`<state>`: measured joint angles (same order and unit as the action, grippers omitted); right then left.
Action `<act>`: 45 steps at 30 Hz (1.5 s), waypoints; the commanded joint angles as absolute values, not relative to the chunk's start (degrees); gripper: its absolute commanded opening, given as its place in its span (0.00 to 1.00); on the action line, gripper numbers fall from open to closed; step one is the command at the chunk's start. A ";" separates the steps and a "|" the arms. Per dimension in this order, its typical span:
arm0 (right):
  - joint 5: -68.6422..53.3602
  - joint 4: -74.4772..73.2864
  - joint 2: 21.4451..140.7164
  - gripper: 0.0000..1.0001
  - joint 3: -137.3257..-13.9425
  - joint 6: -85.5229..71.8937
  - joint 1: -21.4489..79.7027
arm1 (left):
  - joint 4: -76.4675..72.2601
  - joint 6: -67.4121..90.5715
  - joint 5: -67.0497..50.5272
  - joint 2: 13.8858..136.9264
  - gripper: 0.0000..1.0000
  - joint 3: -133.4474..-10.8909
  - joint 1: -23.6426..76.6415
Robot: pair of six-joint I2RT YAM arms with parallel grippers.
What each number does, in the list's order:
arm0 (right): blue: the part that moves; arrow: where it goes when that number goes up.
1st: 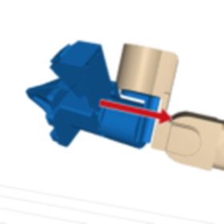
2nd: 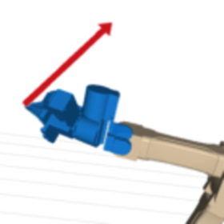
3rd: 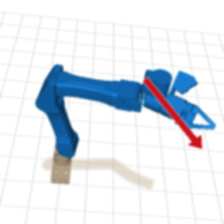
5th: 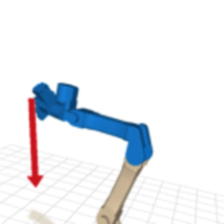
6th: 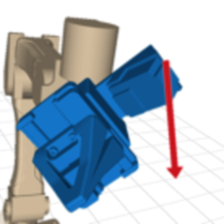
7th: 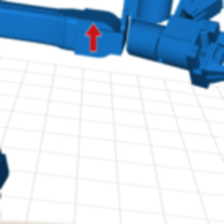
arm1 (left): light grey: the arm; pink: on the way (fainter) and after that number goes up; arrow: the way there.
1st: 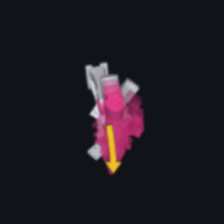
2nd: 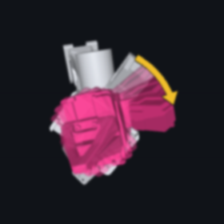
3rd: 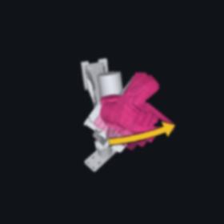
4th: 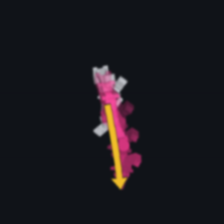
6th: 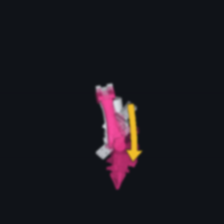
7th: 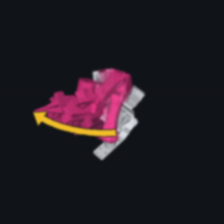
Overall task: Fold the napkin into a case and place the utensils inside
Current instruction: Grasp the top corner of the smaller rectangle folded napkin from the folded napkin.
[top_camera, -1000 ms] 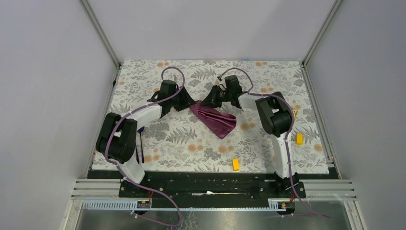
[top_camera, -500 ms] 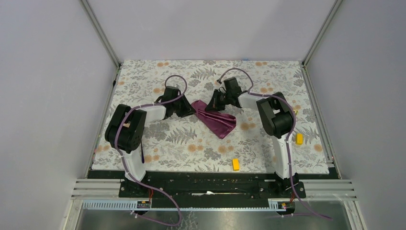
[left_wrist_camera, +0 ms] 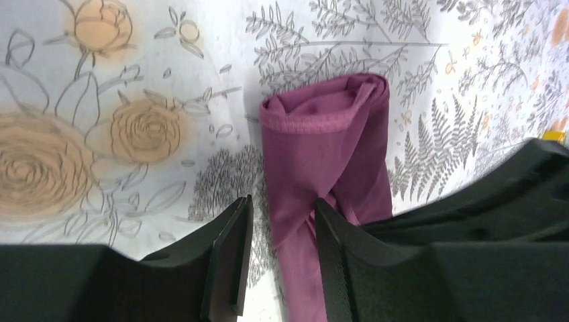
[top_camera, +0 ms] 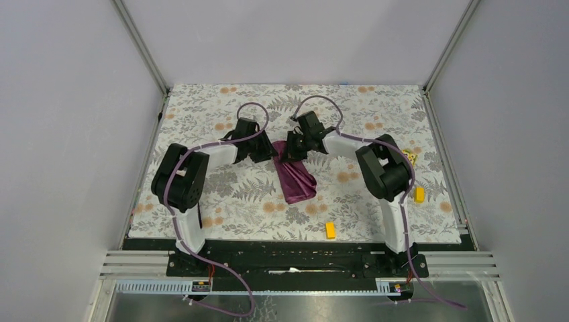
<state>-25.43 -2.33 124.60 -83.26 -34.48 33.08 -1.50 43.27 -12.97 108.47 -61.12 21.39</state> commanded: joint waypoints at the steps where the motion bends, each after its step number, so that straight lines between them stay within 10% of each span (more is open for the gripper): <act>1: -21.71 -15.65 112.29 0.17 -84.45 -25.65 33.44 | 3.62 39.53 -11.81 101.53 0.46 -60.95 21.58; 14: -8.07 -28.44 98.04 0.70 -74.71 -0.72 36.50 | 0.31 44.93 -27.90 93.10 0.54 -47.00 23.55; 33: 0.90 -25.14 108.33 0.85 -78.36 4.67 44.14 | -15.95 55.00 -29.22 93.60 0.50 -34.98 25.97; 45: 9.75 -24.03 110.26 0.67 -78.48 4.63 46.97 | -17.51 55.81 -29.21 94.54 0.47 -33.68 26.52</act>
